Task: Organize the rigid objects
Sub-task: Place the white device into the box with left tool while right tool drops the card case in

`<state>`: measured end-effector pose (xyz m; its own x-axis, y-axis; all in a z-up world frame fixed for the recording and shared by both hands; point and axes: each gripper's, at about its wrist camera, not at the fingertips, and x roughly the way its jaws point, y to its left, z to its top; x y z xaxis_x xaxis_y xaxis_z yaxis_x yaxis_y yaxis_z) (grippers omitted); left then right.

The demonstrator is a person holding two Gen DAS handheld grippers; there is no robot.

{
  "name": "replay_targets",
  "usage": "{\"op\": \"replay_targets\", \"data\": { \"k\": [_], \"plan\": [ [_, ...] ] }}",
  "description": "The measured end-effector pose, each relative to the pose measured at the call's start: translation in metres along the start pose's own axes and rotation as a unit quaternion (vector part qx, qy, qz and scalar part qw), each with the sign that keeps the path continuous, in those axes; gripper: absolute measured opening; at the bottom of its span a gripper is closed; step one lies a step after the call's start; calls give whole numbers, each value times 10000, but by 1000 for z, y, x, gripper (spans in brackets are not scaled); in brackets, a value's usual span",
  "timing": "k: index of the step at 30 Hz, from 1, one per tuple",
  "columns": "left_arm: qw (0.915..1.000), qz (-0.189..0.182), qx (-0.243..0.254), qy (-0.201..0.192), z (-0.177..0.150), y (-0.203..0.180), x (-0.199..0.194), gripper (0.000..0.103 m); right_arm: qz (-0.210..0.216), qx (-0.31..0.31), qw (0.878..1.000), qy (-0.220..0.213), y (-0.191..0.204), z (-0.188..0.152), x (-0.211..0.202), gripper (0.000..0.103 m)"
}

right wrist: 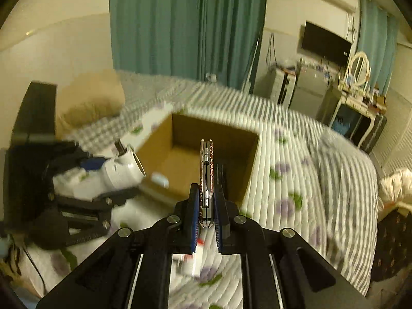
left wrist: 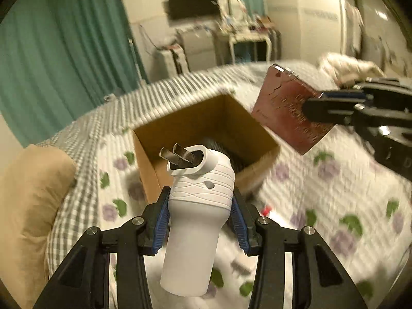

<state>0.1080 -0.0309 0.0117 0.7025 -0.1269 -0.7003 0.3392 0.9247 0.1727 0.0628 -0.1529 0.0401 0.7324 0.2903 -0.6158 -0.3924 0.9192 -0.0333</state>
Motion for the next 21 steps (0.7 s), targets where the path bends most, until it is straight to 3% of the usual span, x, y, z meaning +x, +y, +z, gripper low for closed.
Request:
{"op": "replay_targets", "data": {
  "k": [5,10,21],
  "plan": [
    [9986,-81,-485,-212,26,20,14,45,57,58,9998,-159,-3,33,18,10],
    [9961,142,-872,-64,43,43,58,45,-19,132,9999,-57,-8,48,53,9],
    [9922,408,-1079,470,28,54,135,45,63,295,9986,444,-21,33,122,9]
  ]
}}
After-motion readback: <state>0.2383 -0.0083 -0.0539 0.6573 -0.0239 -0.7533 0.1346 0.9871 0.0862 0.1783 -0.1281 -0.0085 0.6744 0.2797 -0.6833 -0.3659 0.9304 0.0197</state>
